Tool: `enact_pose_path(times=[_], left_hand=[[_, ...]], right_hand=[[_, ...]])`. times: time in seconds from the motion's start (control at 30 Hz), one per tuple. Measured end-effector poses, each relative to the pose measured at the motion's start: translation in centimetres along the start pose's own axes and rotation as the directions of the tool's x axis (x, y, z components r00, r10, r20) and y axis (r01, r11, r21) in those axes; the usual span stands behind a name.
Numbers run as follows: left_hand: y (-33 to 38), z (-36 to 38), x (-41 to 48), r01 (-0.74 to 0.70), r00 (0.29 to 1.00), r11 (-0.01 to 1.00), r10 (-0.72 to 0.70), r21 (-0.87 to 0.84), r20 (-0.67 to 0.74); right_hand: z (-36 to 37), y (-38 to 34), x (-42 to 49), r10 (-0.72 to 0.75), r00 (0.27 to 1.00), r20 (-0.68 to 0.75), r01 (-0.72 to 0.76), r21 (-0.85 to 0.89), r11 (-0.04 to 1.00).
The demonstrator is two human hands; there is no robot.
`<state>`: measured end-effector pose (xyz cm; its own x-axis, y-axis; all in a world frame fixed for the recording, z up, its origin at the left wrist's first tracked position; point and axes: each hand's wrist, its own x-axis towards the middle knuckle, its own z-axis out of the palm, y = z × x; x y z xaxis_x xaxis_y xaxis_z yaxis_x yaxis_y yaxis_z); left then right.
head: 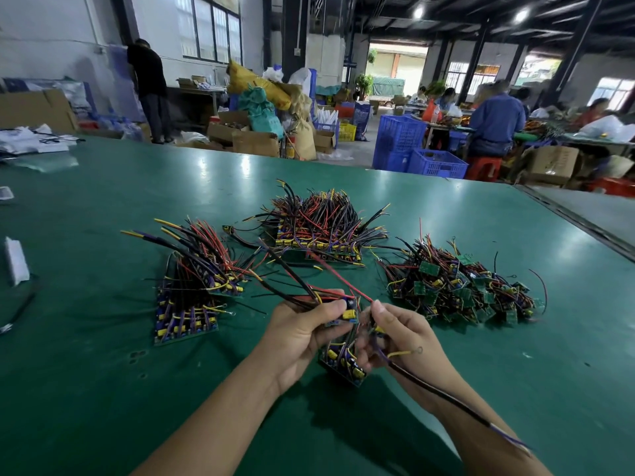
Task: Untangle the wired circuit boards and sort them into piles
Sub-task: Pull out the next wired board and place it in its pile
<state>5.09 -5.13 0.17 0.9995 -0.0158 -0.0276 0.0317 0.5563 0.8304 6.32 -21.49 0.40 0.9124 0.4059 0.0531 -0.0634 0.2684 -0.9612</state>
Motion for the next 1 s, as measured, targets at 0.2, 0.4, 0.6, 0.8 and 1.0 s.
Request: enact_pose_path(times=[0.2,0.4,0.6,0.8,1.0], left_hand=[[-0.4,0.3,-0.5,-0.048,0.998,0.956,0.059,0.291,-0.029],[-0.3,0.1,-0.5,-0.067,0.992,0.909,0.106,0.412,-0.071],[-0.4,0.2,-0.5,-0.065,0.994,0.893,0.095,0.444,-0.045],[-0.2,0.1,-0.6,0.009,1.000,0.960,-0.015,0.279,0.019],[-0.9,0.6,-0.4,-0.036,0.994,0.970,0.010,0.241,0.111]], right_hand=[[-1.6,1.0,0.8,-0.101,0.983,-0.152,-0.008,-0.587,0.809],[-4.4,1.0,1.0,-0.236,0.965,-0.111,-0.005,-0.912,0.410],[-5.6,1.2,1.2,-0.180,0.983,-0.039,-0.007,-0.985,0.174],[-4.3,0.5,1.0,-0.320,0.942,-0.100,-0.069,-0.992,0.107],[-1.7,-0.4,-0.1,-0.243,0.968,-0.063,0.161,-0.589,0.792]])
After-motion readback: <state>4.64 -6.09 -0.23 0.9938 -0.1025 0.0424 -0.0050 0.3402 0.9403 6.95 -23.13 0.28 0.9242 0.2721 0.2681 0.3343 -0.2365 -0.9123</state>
